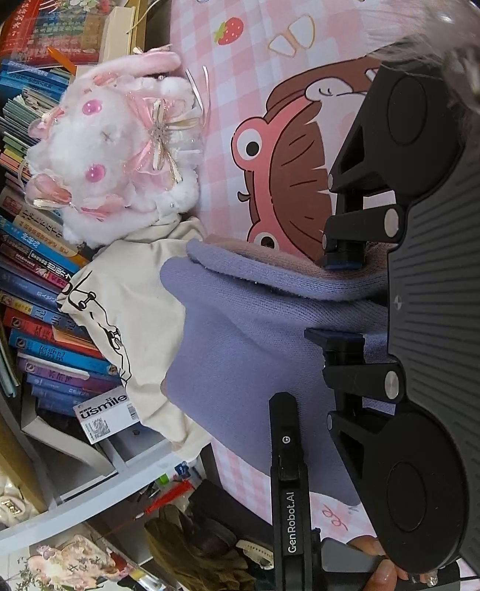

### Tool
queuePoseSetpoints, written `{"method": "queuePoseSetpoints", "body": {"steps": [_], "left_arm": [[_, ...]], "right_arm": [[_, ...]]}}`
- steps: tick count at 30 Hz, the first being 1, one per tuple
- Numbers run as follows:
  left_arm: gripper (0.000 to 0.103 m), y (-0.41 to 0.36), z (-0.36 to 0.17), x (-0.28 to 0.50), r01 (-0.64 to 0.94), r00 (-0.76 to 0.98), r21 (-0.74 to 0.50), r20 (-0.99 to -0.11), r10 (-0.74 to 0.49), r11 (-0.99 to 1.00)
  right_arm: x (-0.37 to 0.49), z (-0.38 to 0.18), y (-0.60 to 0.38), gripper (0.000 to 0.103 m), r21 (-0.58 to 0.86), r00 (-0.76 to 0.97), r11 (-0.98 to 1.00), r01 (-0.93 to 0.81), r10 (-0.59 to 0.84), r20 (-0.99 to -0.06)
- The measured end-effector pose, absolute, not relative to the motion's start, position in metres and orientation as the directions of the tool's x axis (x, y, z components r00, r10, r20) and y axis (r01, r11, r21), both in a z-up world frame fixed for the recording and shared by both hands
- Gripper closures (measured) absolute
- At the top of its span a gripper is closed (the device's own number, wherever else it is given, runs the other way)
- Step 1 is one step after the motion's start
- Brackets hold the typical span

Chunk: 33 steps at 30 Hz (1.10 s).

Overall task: Fold clothes
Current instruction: 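Lower the bundle onto the mat and open both grippers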

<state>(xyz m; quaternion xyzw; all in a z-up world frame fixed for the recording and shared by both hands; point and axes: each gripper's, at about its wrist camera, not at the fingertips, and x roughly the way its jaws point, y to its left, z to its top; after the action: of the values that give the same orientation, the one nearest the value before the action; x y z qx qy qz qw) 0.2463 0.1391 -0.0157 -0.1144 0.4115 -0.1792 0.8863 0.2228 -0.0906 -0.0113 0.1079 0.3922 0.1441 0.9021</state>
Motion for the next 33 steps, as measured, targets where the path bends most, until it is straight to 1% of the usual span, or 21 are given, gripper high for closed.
{"method": "queuePoseSetpoints", "body": {"steps": [5,8,9,11,12,13,14,15,16,17,19,21,24,28,30,33], "left_arm": [[0.052,0.142,-0.022,0.252,0.203,0.593,-0.358,-0.696,-0.406,0.911],[0.048,0.143,-0.024,0.254,0.187,0.590,-0.357,-0.705,-0.395,0.915],[0.047,0.142,-0.023,0.254,0.183,0.590,-0.352,-0.707,-0.389,0.918],[0.044,0.140,-0.021,0.251,0.174,0.594,-0.321,-0.720,-0.359,0.931],[0.042,0.139,-0.019,0.249,0.175,0.599,-0.302,-0.723,-0.345,0.937],[0.041,0.137,-0.017,0.246,0.176,0.605,-0.282,-0.725,-0.329,0.943],[0.040,0.136,-0.014,0.241,0.178,0.618,-0.258,-0.721,-0.312,0.949],[0.035,0.135,-0.011,0.235,0.184,0.632,-0.239,-0.714,-0.301,0.954],[0.029,0.134,-0.007,0.228,0.189,0.654,-0.218,-0.699,-0.289,0.957],[0.027,0.133,-0.003,0.221,0.195,0.675,-0.197,-0.684,-0.277,0.961],[0.021,0.130,0.005,0.206,0.202,0.716,-0.155,-0.651,-0.254,0.967],[0.019,0.128,0.012,0.189,0.184,0.754,-0.123,-0.618,-0.220,0.975],[0.012,0.121,0.017,0.164,0.138,0.793,-0.079,-0.588,-0.158,0.987],[0.008,0.108,0.016,0.127,0.053,0.831,-0.001,-0.554,-0.045,0.999],[0.006,0.102,0.012,0.105,0.039,0.850,0.020,-0.527,-0.023,0.999],[0.005,0.091,0.006,0.083,0.031,0.855,0.036,-0.518,-0.008,0.999]], "right_arm": [[0.230,-0.016,-0.088,0.075,0.307,0.643,0.937,-0.168,0.340,-0.686],[0.232,-0.018,-0.089,0.073,0.312,0.636,0.936,-0.164,0.342,-0.692],[0.232,-0.018,-0.089,0.069,0.313,0.634,0.936,-0.163,0.342,-0.693],[0.229,-0.015,-0.091,0.066,0.314,0.640,0.936,-0.161,0.341,-0.689],[0.228,-0.014,-0.093,0.058,0.314,0.644,0.936,-0.160,0.340,-0.685],[0.226,-0.012,-0.094,0.054,0.314,0.648,0.936,-0.160,0.340,-0.682],[0.224,-0.009,-0.096,0.048,0.313,0.655,0.936,-0.161,0.338,-0.676],[0.220,-0.006,-0.098,0.042,0.306,0.664,0.937,-0.166,0.336,-0.668],[0.216,-0.003,-0.100,0.039,0.296,0.672,0.939,-0.173,0.333,-0.661],[0.212,0.000,-0.102,0.037,0.286,0.681,0.941,-0.180,0.329,-0.654],[0.202,0.005,-0.106,0.034,0.260,0.693,0.947,-0.191,0.318,-0.647],[0.190,0.009,-0.111,0.031,0.233,0.703,0.952,-0.199,0.304,-0.642],[0.168,0.012,-0.119,0.025,0.193,0.722,0.961,-0.197,0.275,-0.634],[0.137,0.012,-0.129,0.018,0.131,0.746,0.975,-0.181,0.223,-0.627],[0.121,0.010,-0.133,0.014,0.096,0.757,0.980,-0.174,0.196,-0.624],[0.101,0.004,-0.138,0.012,0.037,0.773,0.987,-0.158,0.147,-0.618]]}}
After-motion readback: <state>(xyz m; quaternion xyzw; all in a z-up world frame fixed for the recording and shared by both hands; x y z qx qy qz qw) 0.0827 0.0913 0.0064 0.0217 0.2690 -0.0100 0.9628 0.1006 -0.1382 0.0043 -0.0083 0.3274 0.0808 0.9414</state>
